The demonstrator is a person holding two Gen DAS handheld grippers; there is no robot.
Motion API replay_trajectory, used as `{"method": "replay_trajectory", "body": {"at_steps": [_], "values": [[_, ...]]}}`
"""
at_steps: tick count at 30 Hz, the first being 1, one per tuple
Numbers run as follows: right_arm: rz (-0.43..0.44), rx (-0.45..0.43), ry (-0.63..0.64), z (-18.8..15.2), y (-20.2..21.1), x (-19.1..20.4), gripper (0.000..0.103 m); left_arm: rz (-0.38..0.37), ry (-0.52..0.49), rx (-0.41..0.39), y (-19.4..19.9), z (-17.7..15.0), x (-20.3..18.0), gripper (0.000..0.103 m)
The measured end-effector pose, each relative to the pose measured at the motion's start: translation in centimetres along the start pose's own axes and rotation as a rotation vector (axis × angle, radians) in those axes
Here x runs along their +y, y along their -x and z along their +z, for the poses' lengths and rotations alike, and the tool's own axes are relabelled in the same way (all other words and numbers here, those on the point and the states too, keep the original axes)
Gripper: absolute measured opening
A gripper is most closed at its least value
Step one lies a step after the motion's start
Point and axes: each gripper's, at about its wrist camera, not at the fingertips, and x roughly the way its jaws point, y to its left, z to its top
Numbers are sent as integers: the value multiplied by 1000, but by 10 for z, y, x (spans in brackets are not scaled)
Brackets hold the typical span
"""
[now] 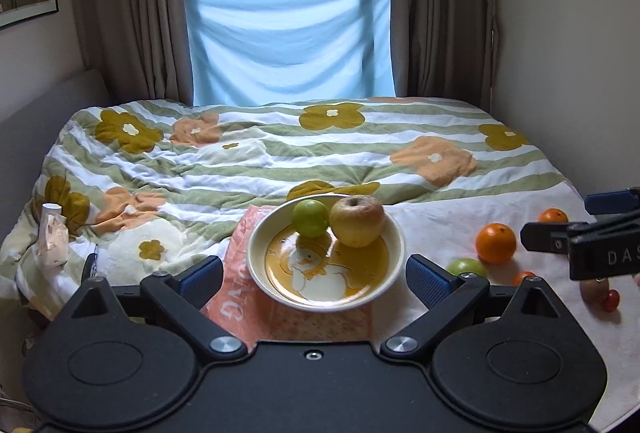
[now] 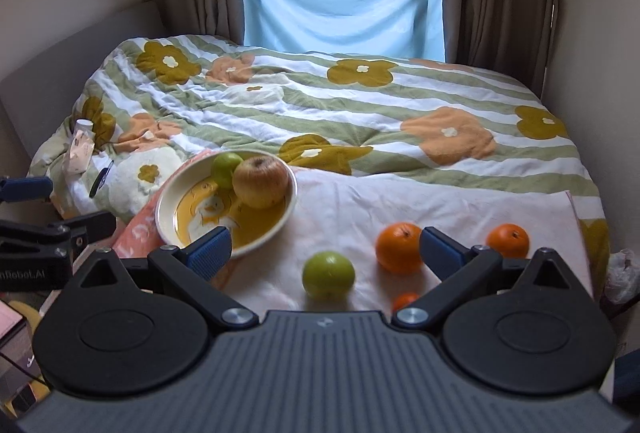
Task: Organize fruits
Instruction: 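Grasp the tangerine with the left gripper while the right gripper grasps the cherry tomato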
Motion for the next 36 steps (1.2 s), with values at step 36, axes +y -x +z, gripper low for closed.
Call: {"method": "replay_trajectory", "body": {"at_steps": [36], "values": [[-133, 94, 59, -140, -1, -175, 98, -180, -143, 143, -42, -103, -214, 78]]}}
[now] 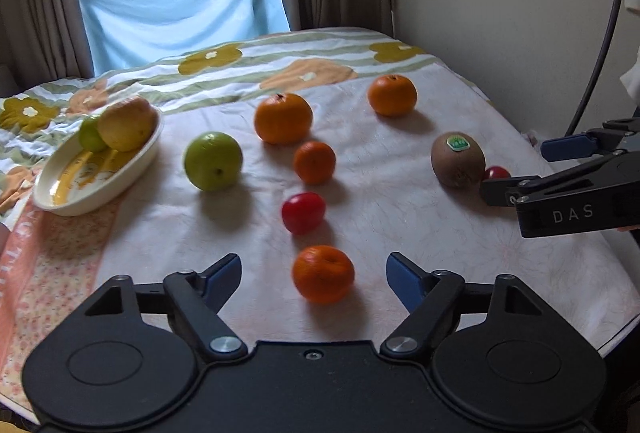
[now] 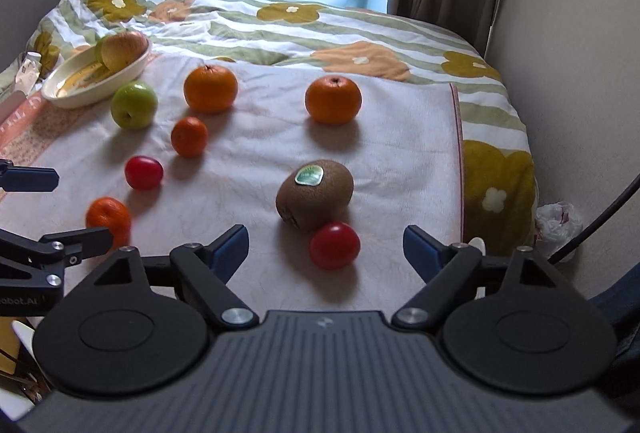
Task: Organize fruits
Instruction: 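Grasp the tangerine with the left gripper while the right gripper grasps the cherry tomato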
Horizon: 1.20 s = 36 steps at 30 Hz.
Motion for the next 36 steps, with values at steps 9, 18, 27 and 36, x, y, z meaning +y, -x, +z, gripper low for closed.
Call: {"method": "replay_trajectory", "body": {"at_steps": [9, 18, 27, 36], "values": [[8, 30, -4, -7, -22, -4, 92, 1, -3, 43, -25, -6, -7, 62], [4, 71, -37, -2, -38, -9, 76, -33, 20, 36, -30, -3, -1, 43], [6, 84, -46, 0, -41, -9, 61, -37, 29, 43, -27, -4, 5, 42], [38, 104, -73, 2, -29, -6, 48, -50, 61, 15, -7, 6, 6, 42]]}}
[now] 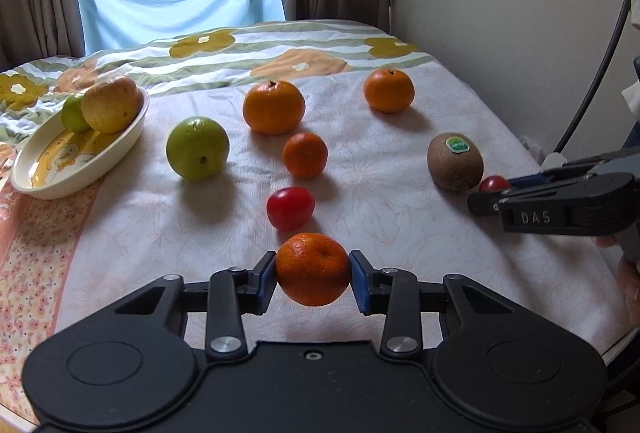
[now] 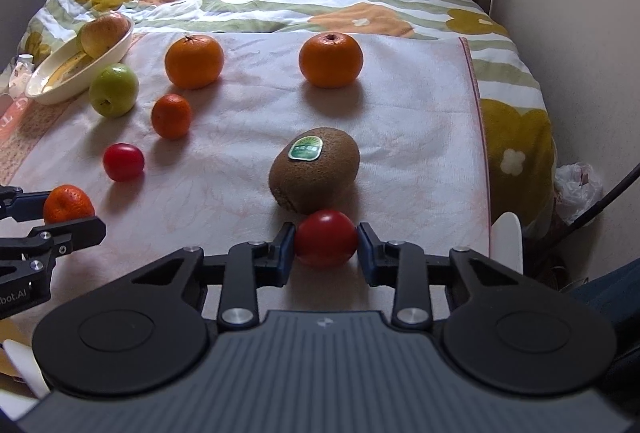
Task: Organize fruits
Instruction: 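Grasp the tangerine with the left gripper while the right gripper grasps the cherry tomato, then carry the tangerine and cherry tomato in both grippers over the white bowl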
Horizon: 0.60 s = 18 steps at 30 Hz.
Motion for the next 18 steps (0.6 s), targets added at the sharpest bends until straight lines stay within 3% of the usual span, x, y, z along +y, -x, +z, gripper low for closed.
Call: {"method": "replay_trajectory", "body": {"at_steps": [10, 18], "values": [[44, -13, 8, 16, 40, 25, 48, 34, 36, -55, 41, 17, 13, 42], [76, -41, 21, 45, 75, 67, 48, 42, 76, -106, 83, 35, 51, 42]]}}
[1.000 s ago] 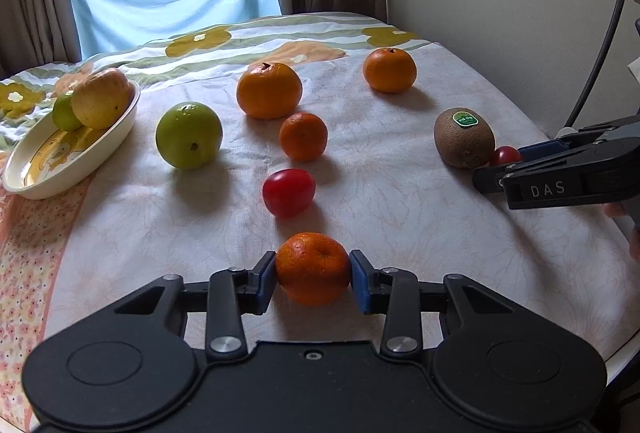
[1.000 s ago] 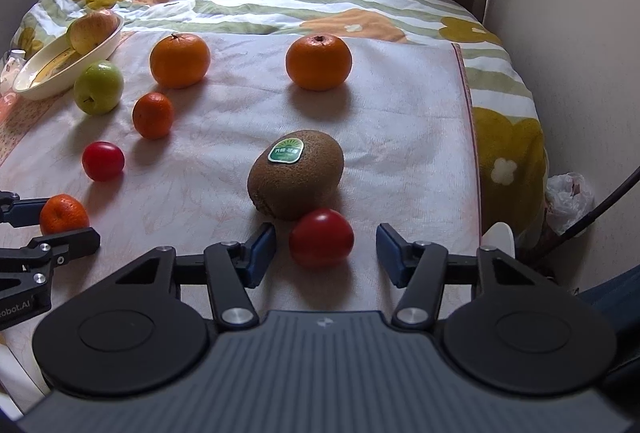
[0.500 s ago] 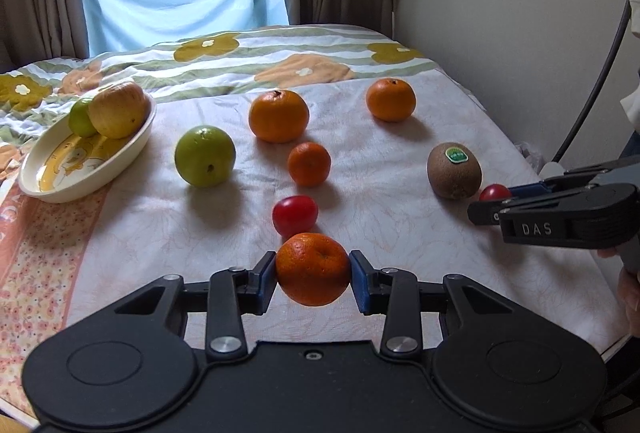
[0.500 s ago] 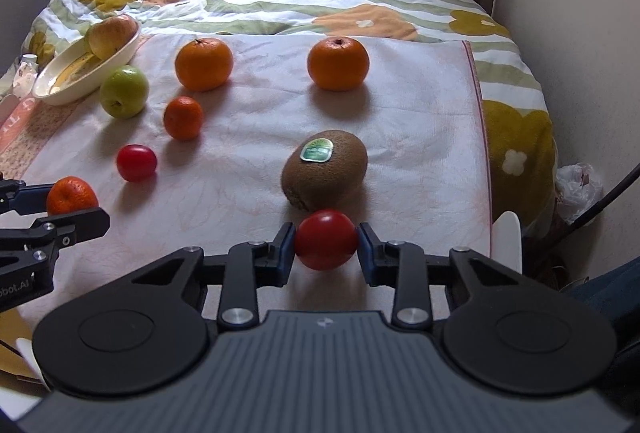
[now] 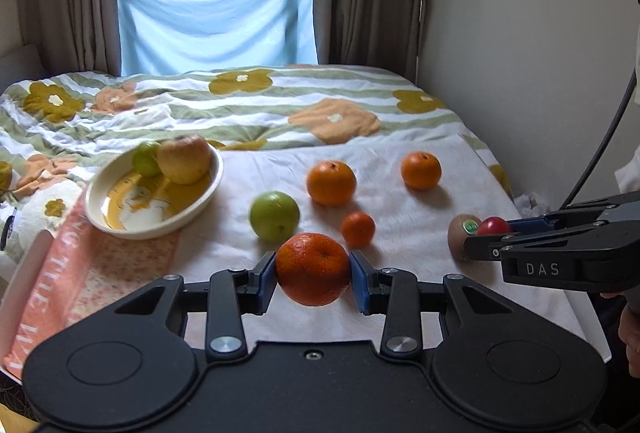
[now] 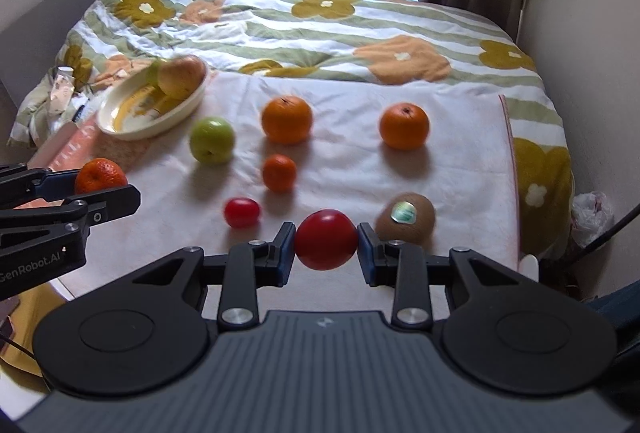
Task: Organize fruits
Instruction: 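Carry the tangerine and cherry tomato in both grippers over the white bowl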
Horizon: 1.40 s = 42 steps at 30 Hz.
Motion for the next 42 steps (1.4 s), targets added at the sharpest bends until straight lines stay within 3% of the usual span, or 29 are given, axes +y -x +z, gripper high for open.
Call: {"method": "replay_trajectory", "body": {"at_steps": [9, 20, 31, 42], "values": [[21, -37, -11, 38, 6, 69, 48, 8, -11, -36, 18, 22, 69, 42], [39, -63, -28, 87, -28, 150, 48, 32, -40, -44, -4, 54, 154, 42], [33, -57, -41, 124, -96, 203, 48, 4, -104, -14, -74, 74, 223, 42], [-7, -4, -92, 137, -166, 206, 48, -37, -163, 57, -153, 75, 252, 42]]}}
